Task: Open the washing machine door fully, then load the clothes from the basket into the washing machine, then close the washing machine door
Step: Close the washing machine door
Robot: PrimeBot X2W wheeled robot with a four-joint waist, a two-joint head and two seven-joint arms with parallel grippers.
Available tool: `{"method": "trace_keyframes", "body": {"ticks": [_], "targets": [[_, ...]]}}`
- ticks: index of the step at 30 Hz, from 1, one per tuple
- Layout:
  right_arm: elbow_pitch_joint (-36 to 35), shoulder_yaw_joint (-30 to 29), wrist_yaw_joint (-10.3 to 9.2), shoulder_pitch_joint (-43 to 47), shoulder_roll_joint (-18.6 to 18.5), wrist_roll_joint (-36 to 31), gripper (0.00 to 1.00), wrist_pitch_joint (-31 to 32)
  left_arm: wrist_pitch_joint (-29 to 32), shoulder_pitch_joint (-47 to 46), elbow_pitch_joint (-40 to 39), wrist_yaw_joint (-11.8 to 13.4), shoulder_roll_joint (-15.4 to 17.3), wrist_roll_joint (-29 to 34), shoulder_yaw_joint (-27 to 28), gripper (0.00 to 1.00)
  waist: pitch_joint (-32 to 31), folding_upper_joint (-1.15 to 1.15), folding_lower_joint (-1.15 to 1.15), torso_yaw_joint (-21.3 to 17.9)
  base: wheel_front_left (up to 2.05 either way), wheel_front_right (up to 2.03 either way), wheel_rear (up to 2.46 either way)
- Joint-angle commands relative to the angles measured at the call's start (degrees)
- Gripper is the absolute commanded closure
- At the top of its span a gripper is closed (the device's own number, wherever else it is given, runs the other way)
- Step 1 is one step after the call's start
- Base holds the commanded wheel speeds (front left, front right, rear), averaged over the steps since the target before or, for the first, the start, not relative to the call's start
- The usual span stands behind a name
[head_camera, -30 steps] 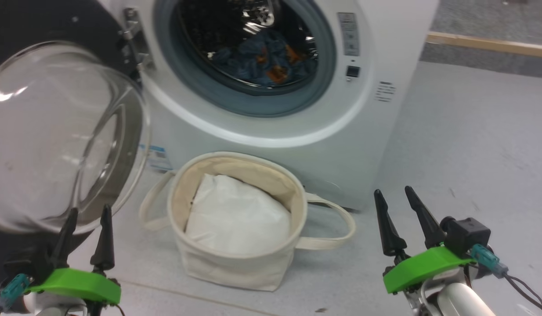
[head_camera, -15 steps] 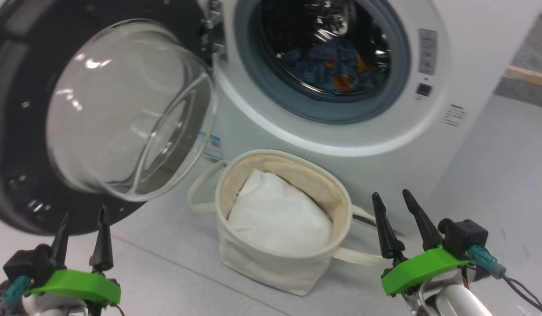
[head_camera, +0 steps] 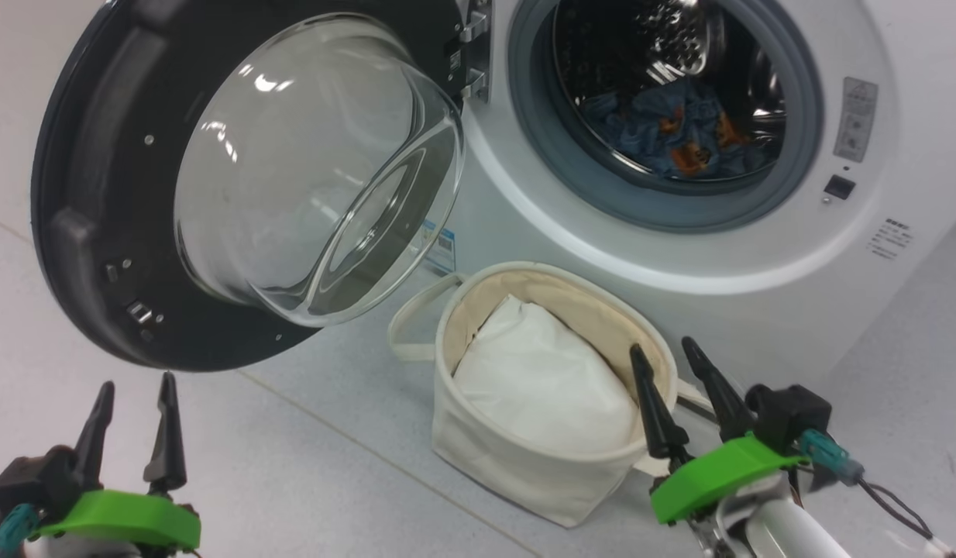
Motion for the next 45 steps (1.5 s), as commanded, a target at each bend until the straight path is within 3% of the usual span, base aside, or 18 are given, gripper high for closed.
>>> {"method": "trace_keyframes", "body": {"ticks": [1,13,37,38,39,45], "targets": [[-1.53,1.19,0.01,-3.32,-0.05,0.40,0.00,-0.71,-0.69,-1.27,-2.36,-0.32,1.01,0.22,2.40,0.00,0.44,0.00,0.00,0.35,0.00,0.00,0.00],[0.43,4.71,0.01,-7.03,-0.07,2.05,0.00,-0.71,-0.69,1.25,-4.97,-0.32,-0.53,0.63,5.13,0.00,0.84,0.00,0.00,1.12,0.00,0.00,0.00],[-0.20,3.56,0.01,-5.58,0.08,1.74,0.00,-0.71,-0.69,0.99,-4.51,-0.32,-0.10,0.51,3.44,0.00,0.18,0.00,0.00,0.68,0.00,0.00,0.00],[-0.22,3.64,0.01,-5.56,0.07,1.77,0.00,-0.71,-0.69,0.93,-4.57,-0.32,-0.04,0.47,3.43,0.14,0.15,0.00,0.00,0.67,0.00,0.00,0.00],[-0.25,3.71,0.01,-5.51,0.05,1.82,0.00,-0.71,-0.69,0.86,-4.97,-0.32,0.06,0.34,3.29,1.00,0.12,0.00,0.00,0.65,0.00,0.00,0.00],[0.16,4.67,0.01,-4.97,-0.09,2.14,0.00,-0.71,-0.69,-0.09,-9.62,-0.32,1.45,-2.94,2.28,1.00,-0.39,0.00,0.00,0.35,0.00,0.00,0.00]]}}
